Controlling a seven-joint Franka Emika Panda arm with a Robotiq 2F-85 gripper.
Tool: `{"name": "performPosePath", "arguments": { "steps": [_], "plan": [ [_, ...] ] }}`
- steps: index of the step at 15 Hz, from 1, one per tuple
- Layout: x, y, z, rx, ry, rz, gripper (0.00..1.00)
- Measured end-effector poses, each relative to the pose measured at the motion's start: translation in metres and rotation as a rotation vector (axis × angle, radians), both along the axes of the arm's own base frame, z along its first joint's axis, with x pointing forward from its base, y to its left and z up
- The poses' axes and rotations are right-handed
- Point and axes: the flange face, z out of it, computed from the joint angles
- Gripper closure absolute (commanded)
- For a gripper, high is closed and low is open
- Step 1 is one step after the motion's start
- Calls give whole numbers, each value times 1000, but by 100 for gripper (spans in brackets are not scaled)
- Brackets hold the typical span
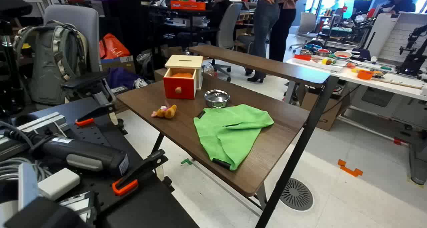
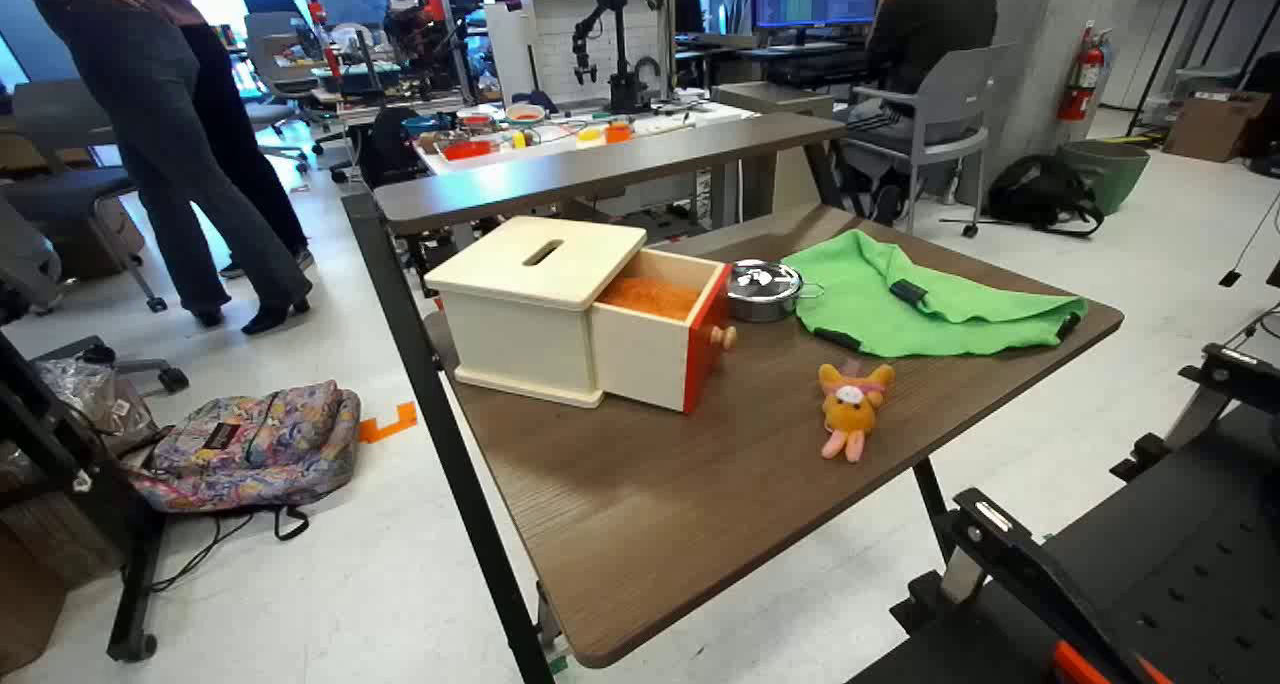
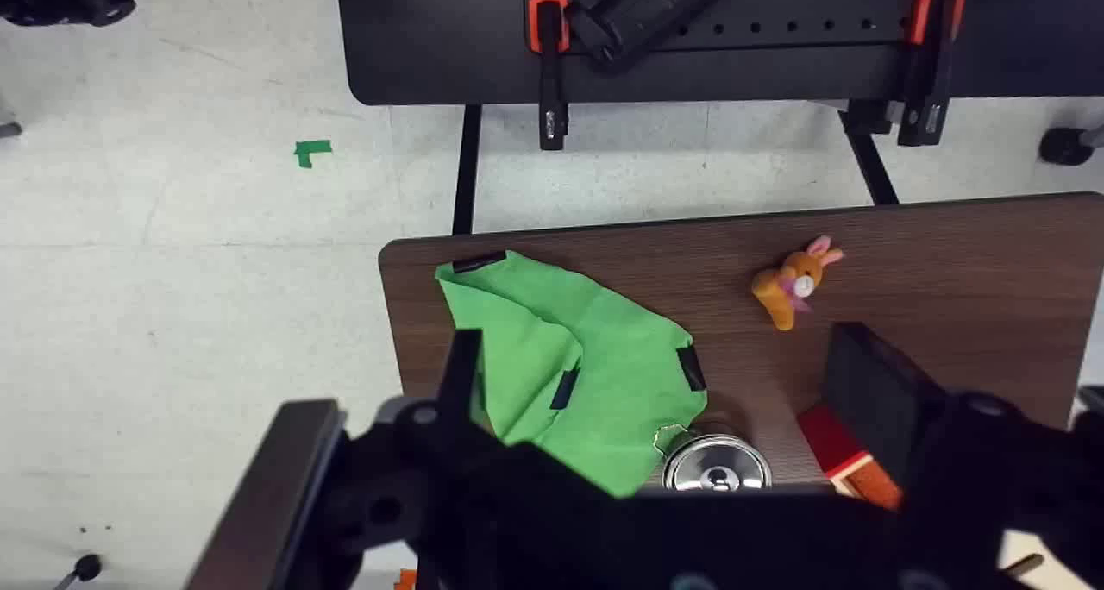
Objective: Unfold the green towel
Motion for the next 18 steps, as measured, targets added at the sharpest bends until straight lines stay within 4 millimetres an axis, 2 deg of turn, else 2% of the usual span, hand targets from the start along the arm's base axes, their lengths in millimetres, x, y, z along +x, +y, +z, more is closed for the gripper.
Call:
{"name": "performPosePath", "arguments": {
  "steps": [10, 18],
  "plan": [
    [1, 0, -3, 1, -11, -8, 0],
    [9, 3, -56, 33, -192, -6, 0]
  ]
}}
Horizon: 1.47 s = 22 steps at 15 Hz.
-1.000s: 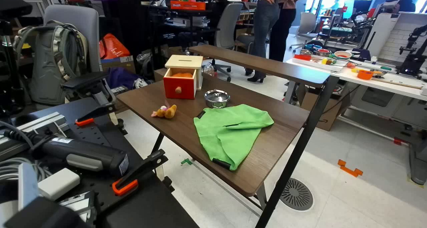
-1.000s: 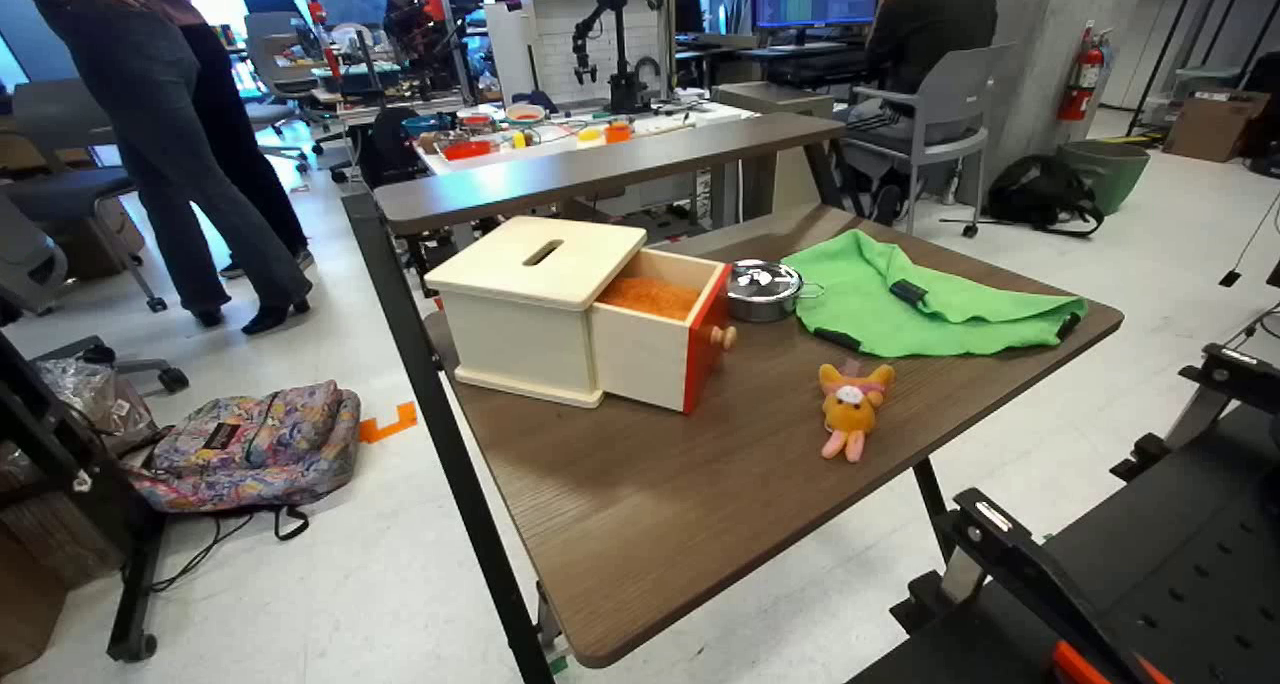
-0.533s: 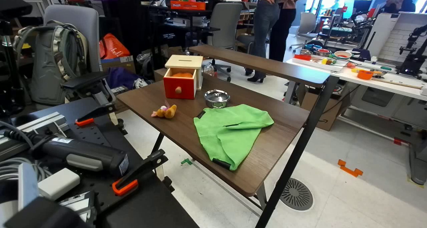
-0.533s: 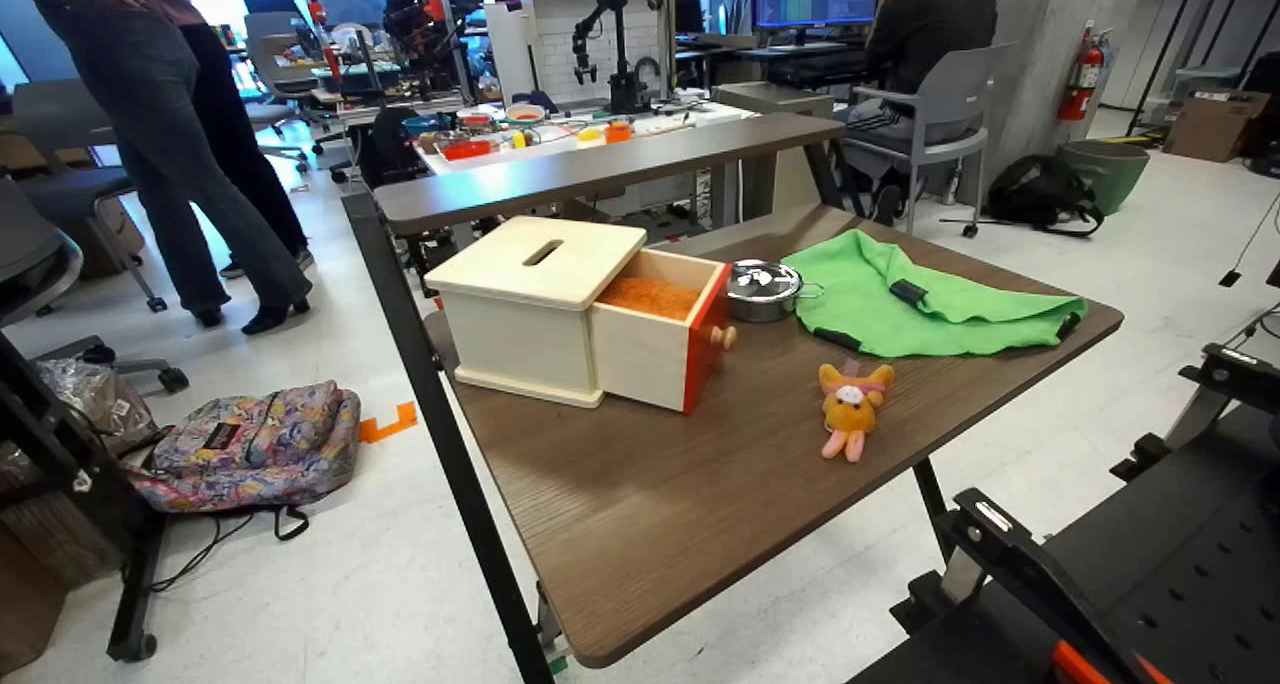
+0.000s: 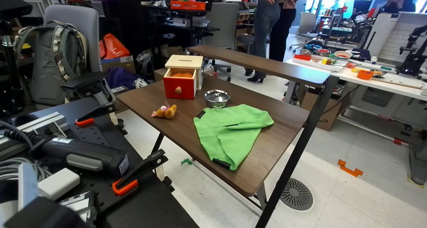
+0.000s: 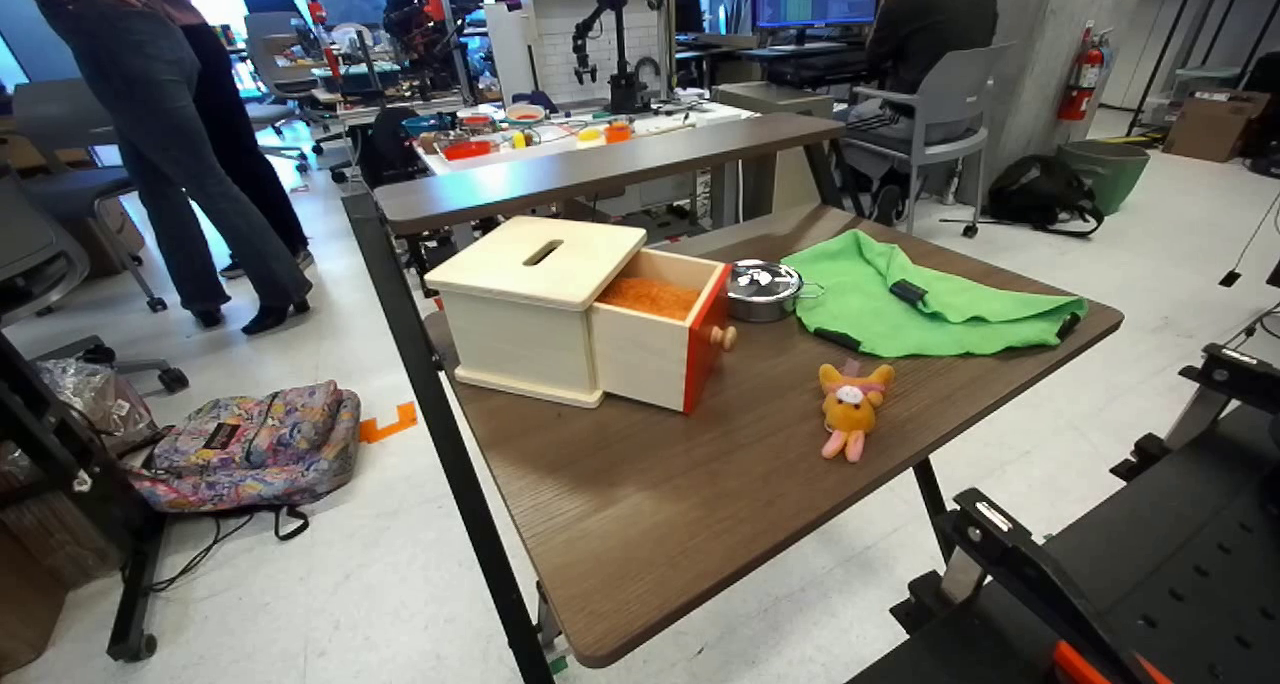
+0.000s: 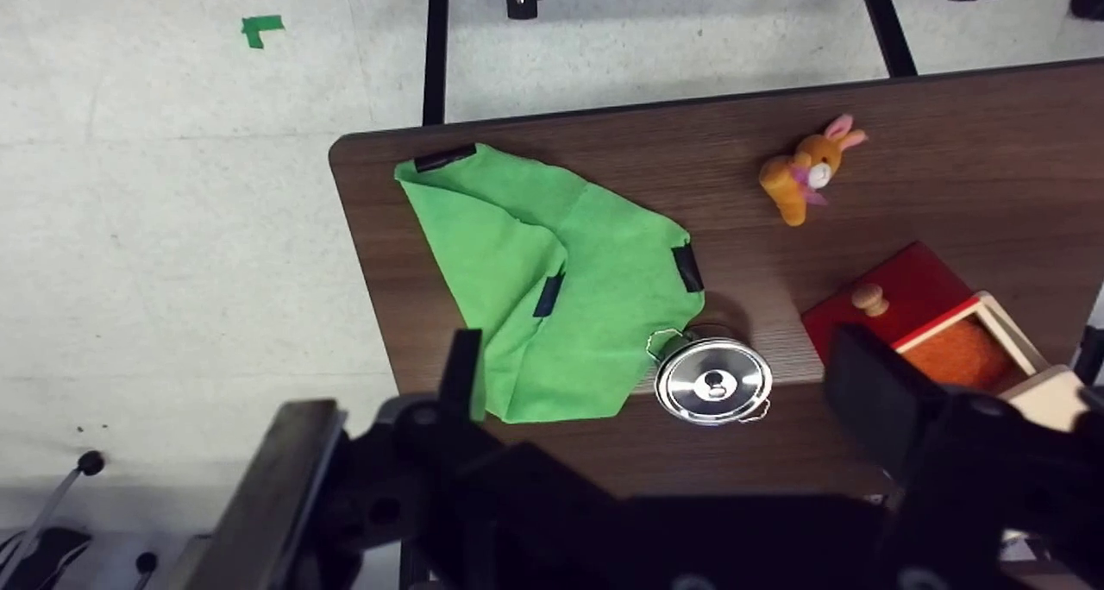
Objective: Unfold the green towel
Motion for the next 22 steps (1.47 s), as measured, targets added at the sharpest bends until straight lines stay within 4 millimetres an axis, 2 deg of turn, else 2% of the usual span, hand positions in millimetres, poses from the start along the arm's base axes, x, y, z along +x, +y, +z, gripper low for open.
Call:
{"name": "performPosePath", "arguments": {
  "steps": [6, 15, 18, 22],
  "plan": [
    [26, -11, -48, 37, -31, -51, 0],
    [96, -41, -135, 54, 56, -143, 0],
    [112, -49, -162, 47, 102, -152, 0],
    [117, -54, -168, 45, 111, -158, 0]
  ]
}}
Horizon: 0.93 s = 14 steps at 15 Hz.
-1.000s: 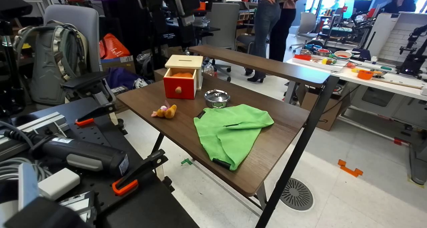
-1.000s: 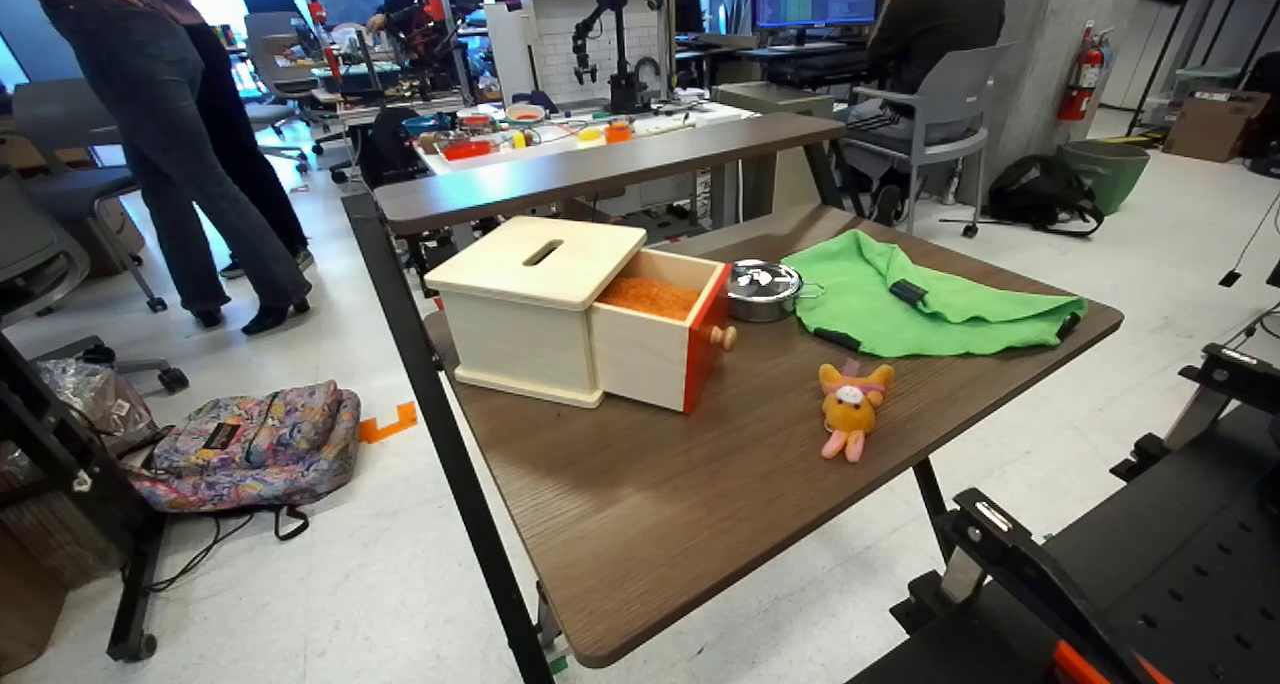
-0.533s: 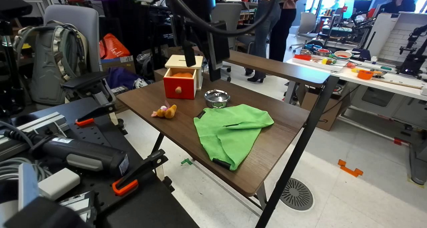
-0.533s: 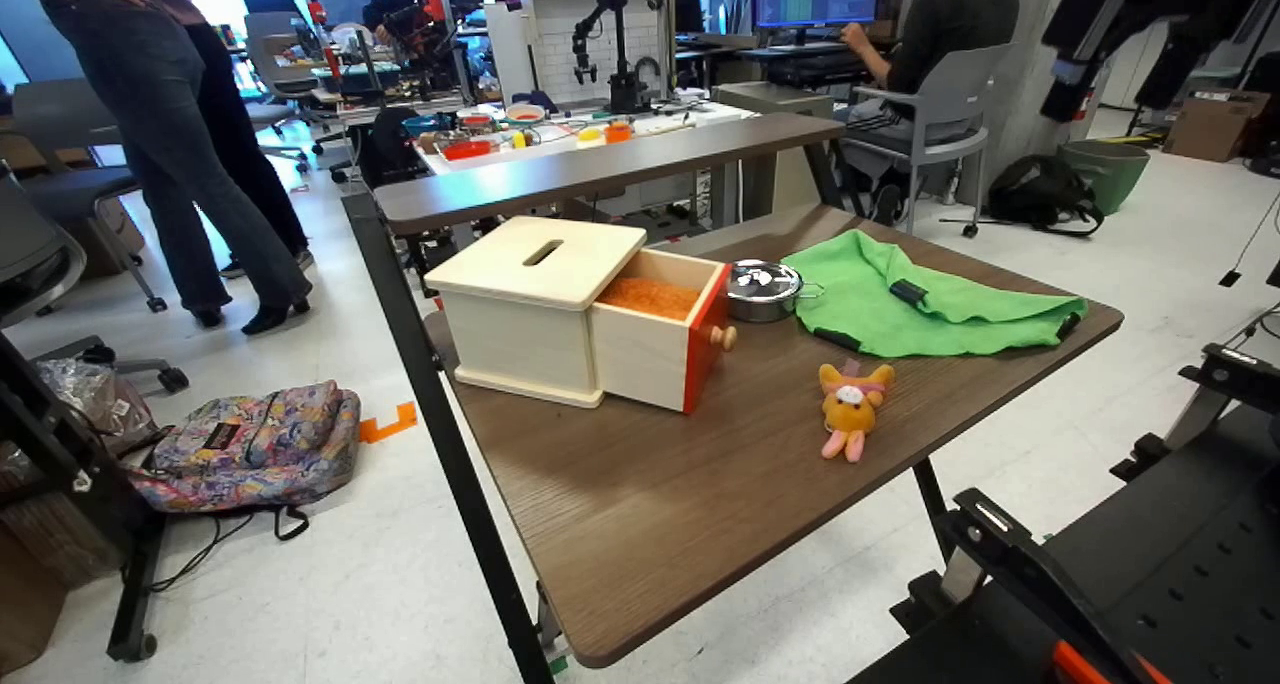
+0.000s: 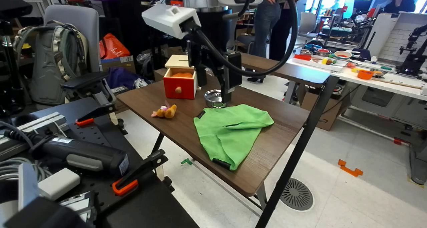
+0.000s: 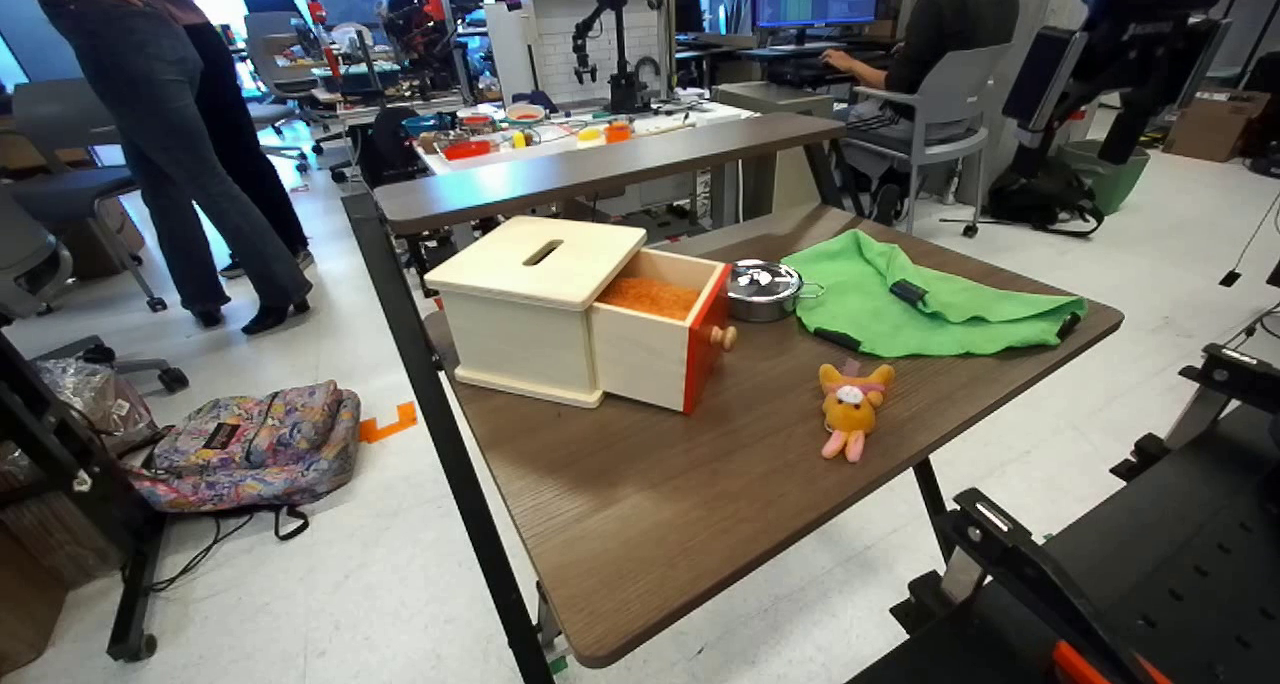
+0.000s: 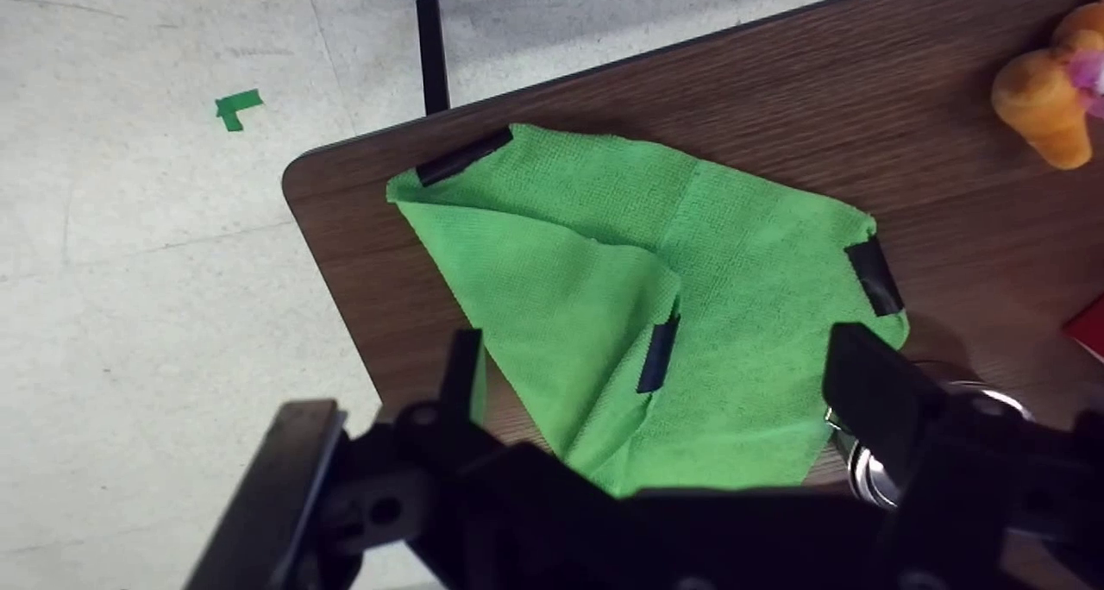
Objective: Unfold the green towel
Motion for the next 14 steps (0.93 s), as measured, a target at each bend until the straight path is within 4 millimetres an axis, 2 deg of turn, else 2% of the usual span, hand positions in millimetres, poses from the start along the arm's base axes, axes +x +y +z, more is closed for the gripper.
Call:
{"name": "performPosePath", "arguments": {
  "steps": [6, 10, 14],
  "plan": [
    [1, 6, -7, 5, 8, 6, 0],
    [2, 14, -31, 9, 29, 20, 0],
    [9, 13, -52, 4, 35, 23, 0]
  ]
}}
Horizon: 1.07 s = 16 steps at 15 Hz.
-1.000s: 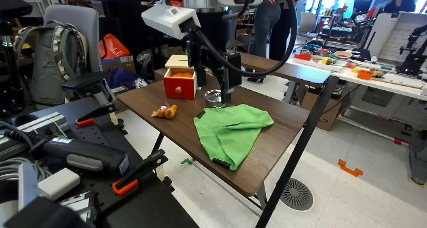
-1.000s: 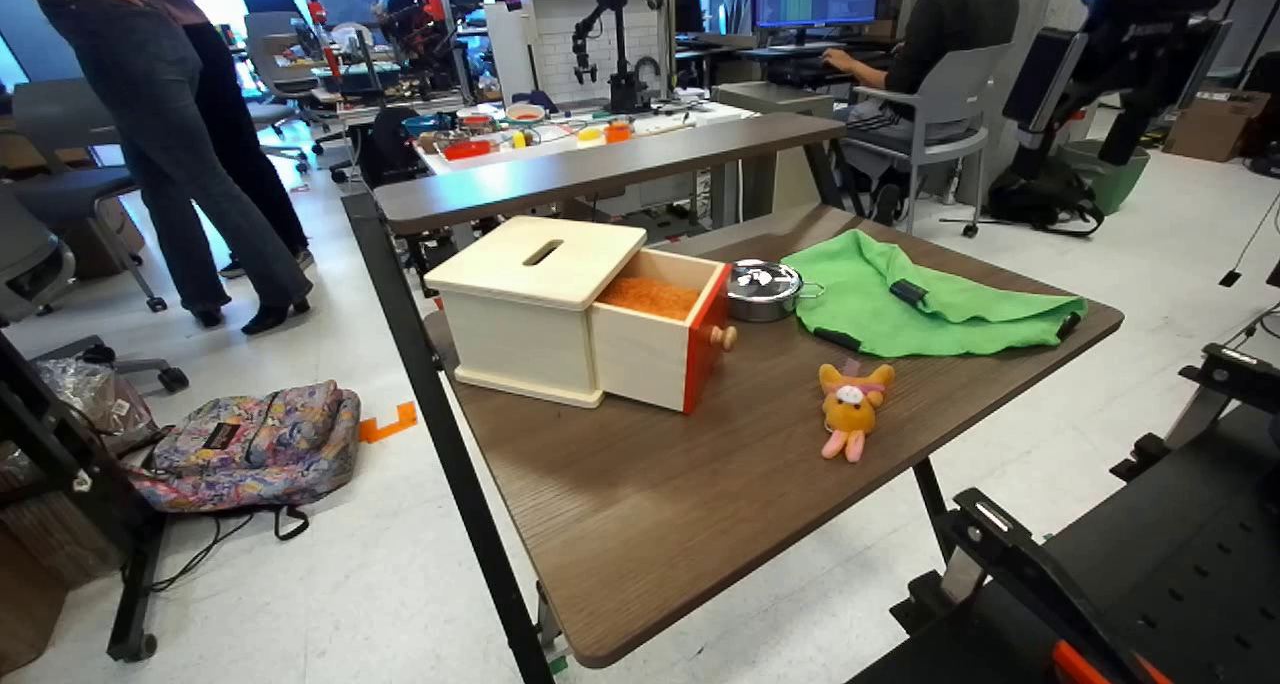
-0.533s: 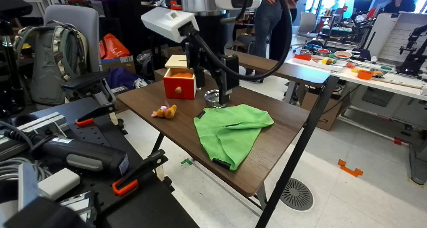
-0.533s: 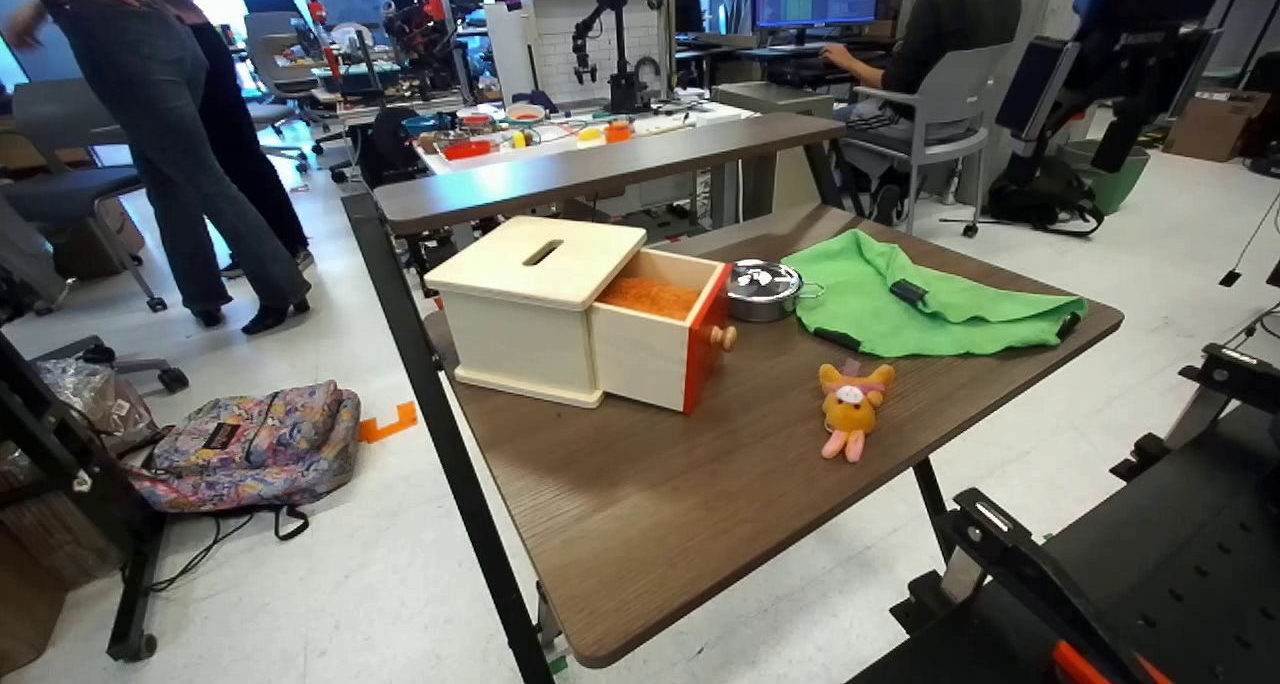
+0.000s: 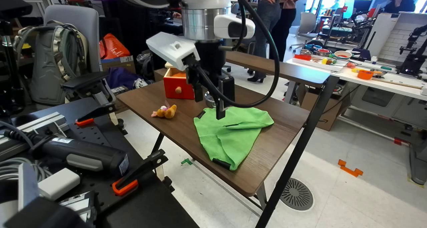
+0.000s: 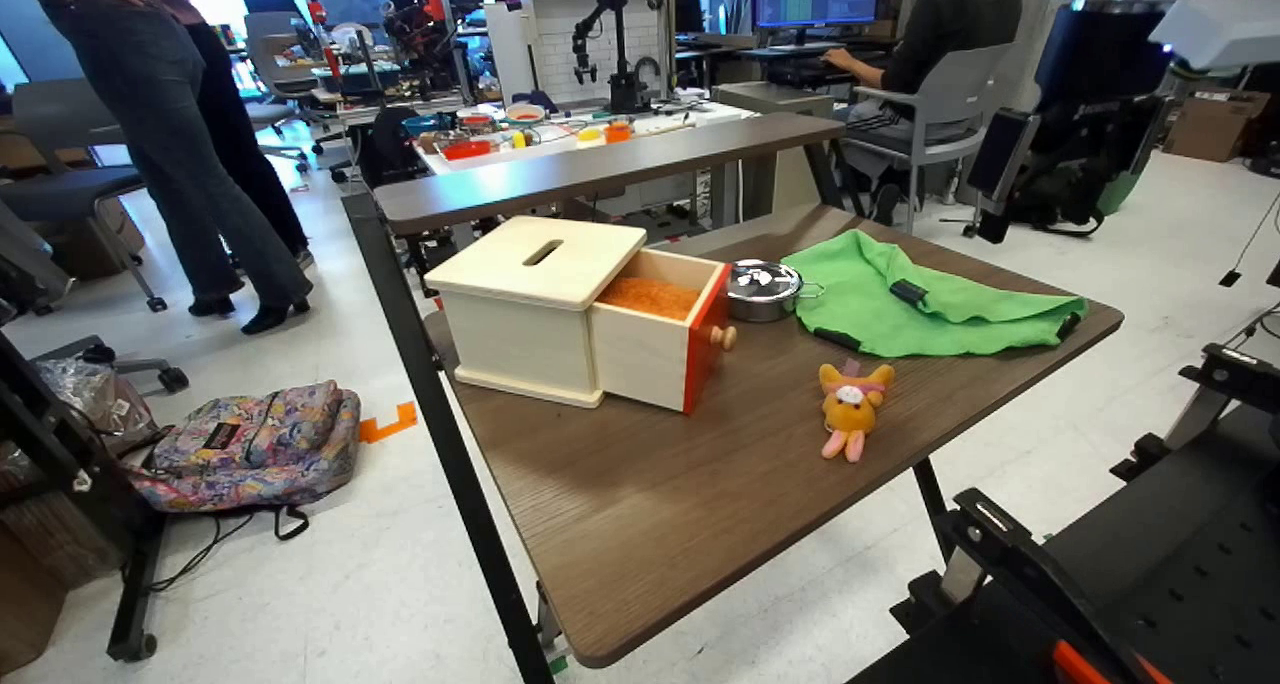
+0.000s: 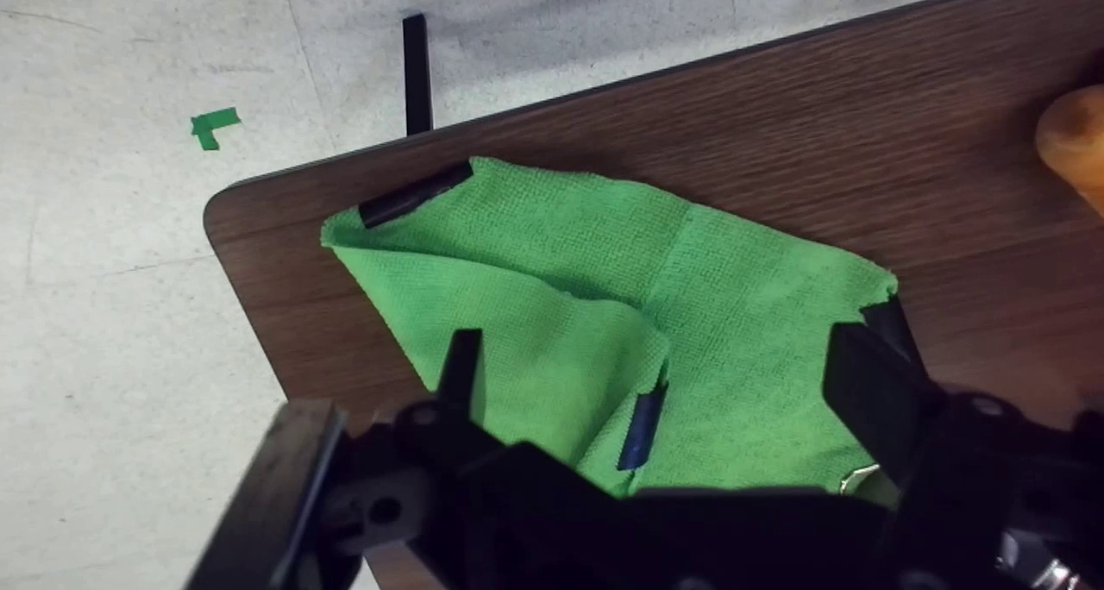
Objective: Unfold the green towel
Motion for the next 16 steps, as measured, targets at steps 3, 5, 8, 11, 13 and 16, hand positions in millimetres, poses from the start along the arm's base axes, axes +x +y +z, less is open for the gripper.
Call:
{"name": "performPosePath", "arguments": {
  "steps": [3, 5, 8, 11, 13, 16],
  "plan": [
    [7, -3, -15, -5, 5, -4, 0],
    [11, -4, -26, -6, 13, -9, 0],
    [17, -5, -43, -8, 29, -14, 0],
    [21, -7, -58, -9, 43, -20, 0],
    [25, -8, -65, -11, 48, -24, 0],
    [32, -9, -70, -13, 45, -33, 0]
  ]
}}
